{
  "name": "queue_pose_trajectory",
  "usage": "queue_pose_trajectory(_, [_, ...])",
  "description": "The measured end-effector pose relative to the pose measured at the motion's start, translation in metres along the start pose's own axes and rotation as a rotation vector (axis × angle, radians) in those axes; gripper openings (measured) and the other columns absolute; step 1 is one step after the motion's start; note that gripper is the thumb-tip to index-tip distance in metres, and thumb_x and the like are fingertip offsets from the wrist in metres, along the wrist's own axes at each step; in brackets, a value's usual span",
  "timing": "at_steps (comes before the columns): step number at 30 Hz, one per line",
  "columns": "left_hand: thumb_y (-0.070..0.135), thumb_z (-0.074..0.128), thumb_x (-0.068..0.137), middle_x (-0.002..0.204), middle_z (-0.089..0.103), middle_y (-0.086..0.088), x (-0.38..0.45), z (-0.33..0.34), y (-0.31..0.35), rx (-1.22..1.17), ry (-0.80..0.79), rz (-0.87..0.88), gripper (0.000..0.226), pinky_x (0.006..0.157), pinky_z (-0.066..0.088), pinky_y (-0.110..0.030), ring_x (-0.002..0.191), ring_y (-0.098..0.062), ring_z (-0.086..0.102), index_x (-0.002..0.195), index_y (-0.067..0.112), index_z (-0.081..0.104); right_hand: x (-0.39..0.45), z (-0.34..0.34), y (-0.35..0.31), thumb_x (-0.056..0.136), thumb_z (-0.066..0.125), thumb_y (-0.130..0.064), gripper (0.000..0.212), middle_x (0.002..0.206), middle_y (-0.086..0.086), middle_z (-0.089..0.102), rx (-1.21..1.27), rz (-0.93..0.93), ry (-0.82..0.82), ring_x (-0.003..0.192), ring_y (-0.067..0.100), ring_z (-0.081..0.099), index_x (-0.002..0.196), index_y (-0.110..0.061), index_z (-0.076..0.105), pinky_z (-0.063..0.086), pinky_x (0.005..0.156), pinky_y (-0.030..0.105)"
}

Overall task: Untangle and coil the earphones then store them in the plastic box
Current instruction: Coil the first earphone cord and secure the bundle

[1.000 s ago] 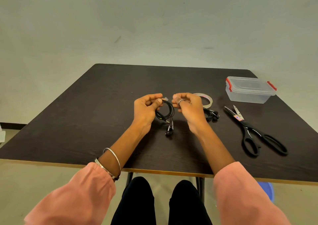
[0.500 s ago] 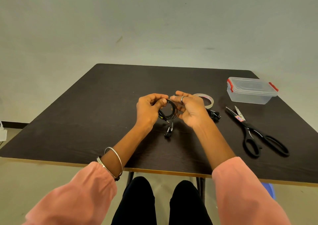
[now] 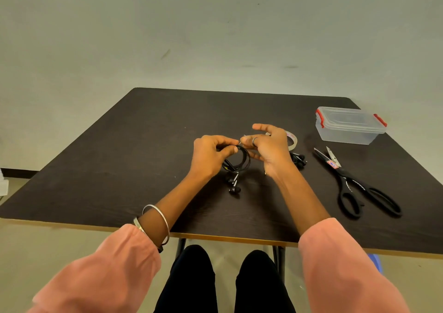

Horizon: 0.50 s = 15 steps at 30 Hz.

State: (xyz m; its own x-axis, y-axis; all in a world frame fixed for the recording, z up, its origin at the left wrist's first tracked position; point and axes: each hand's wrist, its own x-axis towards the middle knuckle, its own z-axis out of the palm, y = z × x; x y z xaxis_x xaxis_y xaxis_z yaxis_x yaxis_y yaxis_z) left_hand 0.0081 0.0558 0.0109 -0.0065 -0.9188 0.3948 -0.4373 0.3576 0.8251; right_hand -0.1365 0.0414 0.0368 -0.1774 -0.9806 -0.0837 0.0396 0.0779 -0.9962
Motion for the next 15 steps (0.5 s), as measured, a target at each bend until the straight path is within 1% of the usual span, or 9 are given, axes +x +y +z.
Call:
queue_pose_trajectory(2, [0.008,0.073,0.081,0.085,0.072,0.007,0.000,0.001,0.000,0.014,0.024,-0.004,0.019,0.075,0.052,-0.009,0.075,0.004,0.066,0.100,0.013,0.074,0.000,-0.002,0.000,0.081,0.069,0.003,0.046,0.080,0.005,0.074,-0.100,-0.111,-0.016,0.080,0.017,0.073,0.122,-0.013,0.055,0.057,0.073,0.033])
queue_pose_trajectory(4, [0.009,0.074,0.081,0.084,0.073,0.006,0.000,0.002,0.000,-0.030,0.043,-0.055,0.019,0.075,0.054,-0.012,0.075,0.001,0.068,0.099,0.015,0.074,-0.002,-0.003,0.000,0.079,0.073,0.002,0.051,0.080,0.006,0.074,-0.153,-0.206,-0.059,0.083,0.015,0.072,0.123,-0.012,0.054,0.057,0.082,0.032])
queue_pose_trajectory(5, [0.009,0.074,0.081,0.082,0.074,0.005,0.000,0.002,0.000,-0.075,0.052,-0.098,0.021,0.075,0.055,-0.014,0.075,-0.002,0.069,0.101,0.015,0.073,-0.003,-0.004,0.001,0.078,0.074,0.001,0.053,0.081,0.006,0.074,-0.176,-0.244,-0.077,0.084,0.014,0.072,0.124,-0.012,0.053,0.056,0.084,0.031])
queue_pose_trajectory(8, [0.008,0.075,0.080,0.078,0.075,-0.003,0.001,0.002,-0.001,-0.253,0.056,-0.260,0.026,0.074,0.057,-0.020,0.074,-0.013,0.072,0.105,0.014,0.071,-0.007,-0.007,0.003,0.077,0.076,-0.001,0.059,0.082,0.003,0.074,-0.267,-0.371,-0.118,0.084,0.010,0.071,0.128,-0.015,0.052,0.055,0.084,0.025])
queue_pose_trajectory(11, [0.003,0.075,0.079,0.082,0.075,-0.012,0.003,0.003,0.000,-0.405,0.047,-0.375,0.018,0.072,0.057,-0.027,0.078,-0.027,0.072,0.097,0.006,0.072,-0.009,-0.010,0.010,0.077,0.076,-0.002,0.065,0.082,-0.003,0.074,-0.388,-0.524,-0.160,0.082,0.003,0.070,0.134,-0.017,0.049,0.053,0.084,0.018])
queue_pose_trajectory(13, [0.000,0.072,0.080,0.082,0.074,-0.015,0.004,0.004,-0.001,-0.452,0.050,-0.424,0.012,0.070,0.055,-0.028,0.074,-0.028,0.069,0.092,0.002,0.073,-0.008,-0.013,0.014,0.077,0.077,-0.004,0.070,0.084,-0.004,0.074,-0.464,-0.632,-0.187,0.085,0.004,0.069,0.137,-0.019,0.047,0.051,0.086,0.018])
queue_pose_trajectory(15, [-0.002,0.070,0.081,0.083,0.073,-0.019,0.004,0.005,0.000,-0.495,0.052,-0.476,0.009,0.071,0.055,-0.029,0.071,-0.025,0.065,0.089,-0.001,0.073,-0.007,-0.014,0.017,0.078,0.076,-0.008,0.075,0.086,-0.007,0.075,-0.624,-0.767,-0.207,0.089,0.007,0.065,0.143,-0.023,0.041,0.044,0.087,0.013])
